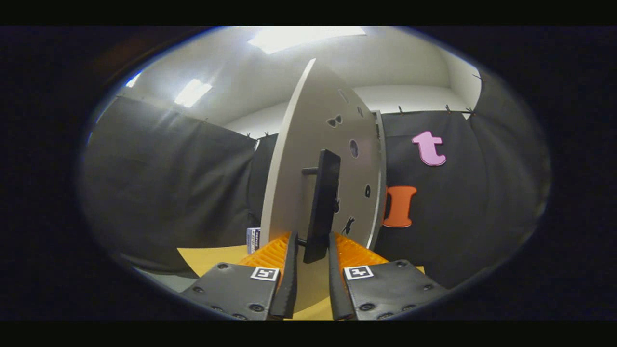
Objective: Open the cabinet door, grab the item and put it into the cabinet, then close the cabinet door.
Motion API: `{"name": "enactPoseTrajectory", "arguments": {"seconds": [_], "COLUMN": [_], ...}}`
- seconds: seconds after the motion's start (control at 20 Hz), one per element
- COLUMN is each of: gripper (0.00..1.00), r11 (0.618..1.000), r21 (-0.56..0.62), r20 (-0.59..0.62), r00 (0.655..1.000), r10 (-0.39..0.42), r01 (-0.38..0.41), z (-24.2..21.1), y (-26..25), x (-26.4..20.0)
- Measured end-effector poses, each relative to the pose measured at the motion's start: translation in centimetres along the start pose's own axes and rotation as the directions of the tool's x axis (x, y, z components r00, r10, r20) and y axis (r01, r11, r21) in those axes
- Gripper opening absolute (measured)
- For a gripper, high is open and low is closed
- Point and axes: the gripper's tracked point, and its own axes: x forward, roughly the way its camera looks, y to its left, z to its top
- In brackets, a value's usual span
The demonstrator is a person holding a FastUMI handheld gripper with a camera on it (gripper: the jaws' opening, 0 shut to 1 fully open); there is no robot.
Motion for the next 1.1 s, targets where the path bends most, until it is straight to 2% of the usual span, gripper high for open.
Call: {"name": "enactPoseTrajectory", "arguments": {"seconds": [0.1,0.25,0.35,0.45,0.6,0.7,0.9,1.1], "gripper": [0.37,0.37,0.37,0.36,0.34,0.33,0.31,0.29], "r11": [0.999,0.987,0.982,0.987,0.972,0.952,0.886,0.823], "r21": [-0.033,-0.122,-0.151,-0.149,-0.215,-0.269,-0.340,-0.412], "r20": [0.021,0.015,0.044,0.061,0.033,0.038,0.078,0.130], "r00": [1.000,0.995,0.993,0.997,0.995,0.990,0.948,0.920], "r10": [-0.007,-0.100,-0.107,-0.045,-0.091,-0.139,-0.308,-0.371], "r01": [0.008,0.101,0.113,0.054,0.096,0.144,0.316,0.390], "z": [0.3,0.0,0.5,0.6,0.2,0.8,3.3,6.7], "y": [-1.3,-4.8,-5.4,-4.6,-5.0,-4.9,-5.3,-3.2], "x": [-0.8,-2.1,-2.7,-2.7,-3.1,-4.1,-7.3,-8.4]}}
